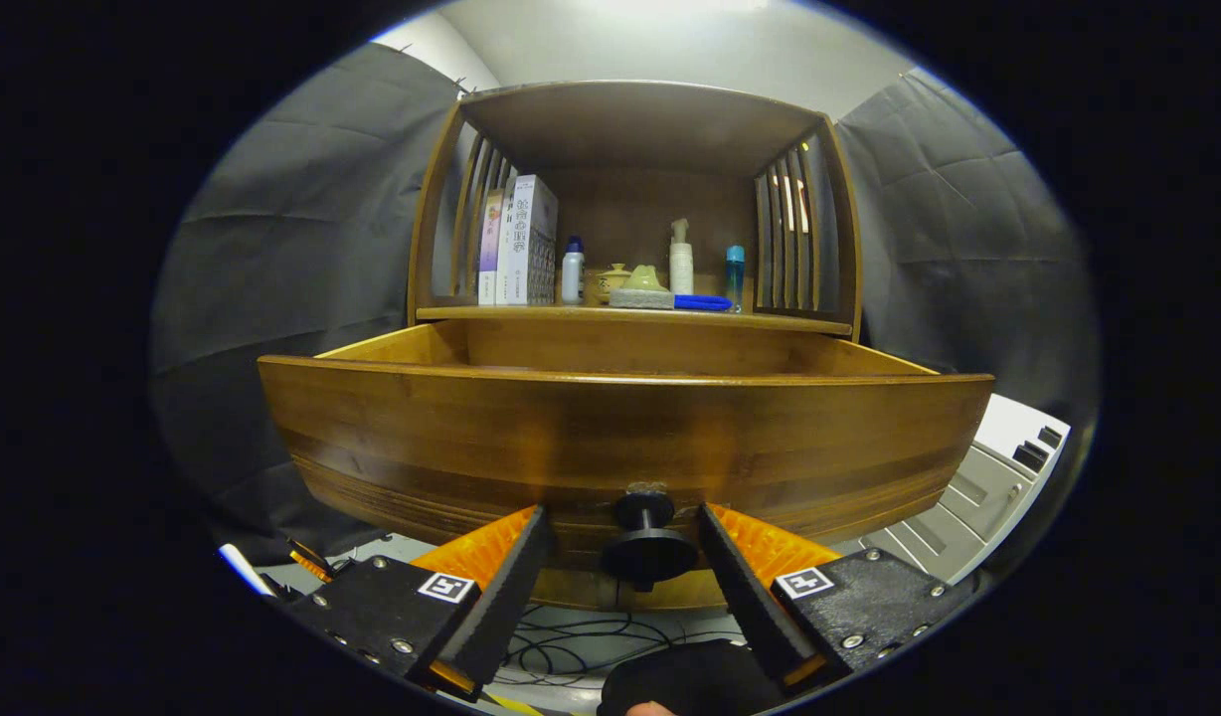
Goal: Pull open the drawer, take out the items inside it, and place them on the countertop above the cabinet.
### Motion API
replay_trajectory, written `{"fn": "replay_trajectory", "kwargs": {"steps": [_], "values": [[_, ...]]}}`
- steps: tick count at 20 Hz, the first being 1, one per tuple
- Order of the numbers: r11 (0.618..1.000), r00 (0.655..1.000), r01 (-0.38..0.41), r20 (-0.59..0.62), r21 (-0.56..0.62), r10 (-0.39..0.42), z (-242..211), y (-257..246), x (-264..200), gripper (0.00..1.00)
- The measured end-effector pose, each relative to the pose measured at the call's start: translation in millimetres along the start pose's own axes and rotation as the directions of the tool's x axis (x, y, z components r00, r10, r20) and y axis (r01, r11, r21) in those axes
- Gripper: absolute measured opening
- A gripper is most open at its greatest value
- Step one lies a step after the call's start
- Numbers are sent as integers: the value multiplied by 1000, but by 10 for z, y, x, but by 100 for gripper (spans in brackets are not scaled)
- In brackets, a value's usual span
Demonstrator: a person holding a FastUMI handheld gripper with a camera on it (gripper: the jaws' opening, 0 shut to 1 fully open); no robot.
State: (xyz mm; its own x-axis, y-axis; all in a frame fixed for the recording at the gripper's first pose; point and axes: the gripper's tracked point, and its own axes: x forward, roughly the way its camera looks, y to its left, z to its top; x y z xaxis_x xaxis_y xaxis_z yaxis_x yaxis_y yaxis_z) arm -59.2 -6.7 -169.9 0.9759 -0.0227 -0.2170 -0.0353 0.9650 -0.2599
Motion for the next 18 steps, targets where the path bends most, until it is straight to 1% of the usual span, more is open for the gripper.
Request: {"fn": "replay_trajectory", "kwargs": {"steps": [12, 18], "values": [[1000, 1000, 3, 24, 6, -3, 99, -3, 257, 95], [1000, 1000, 6, 26, 12, -6, 203, 5, 565, 95]]}}
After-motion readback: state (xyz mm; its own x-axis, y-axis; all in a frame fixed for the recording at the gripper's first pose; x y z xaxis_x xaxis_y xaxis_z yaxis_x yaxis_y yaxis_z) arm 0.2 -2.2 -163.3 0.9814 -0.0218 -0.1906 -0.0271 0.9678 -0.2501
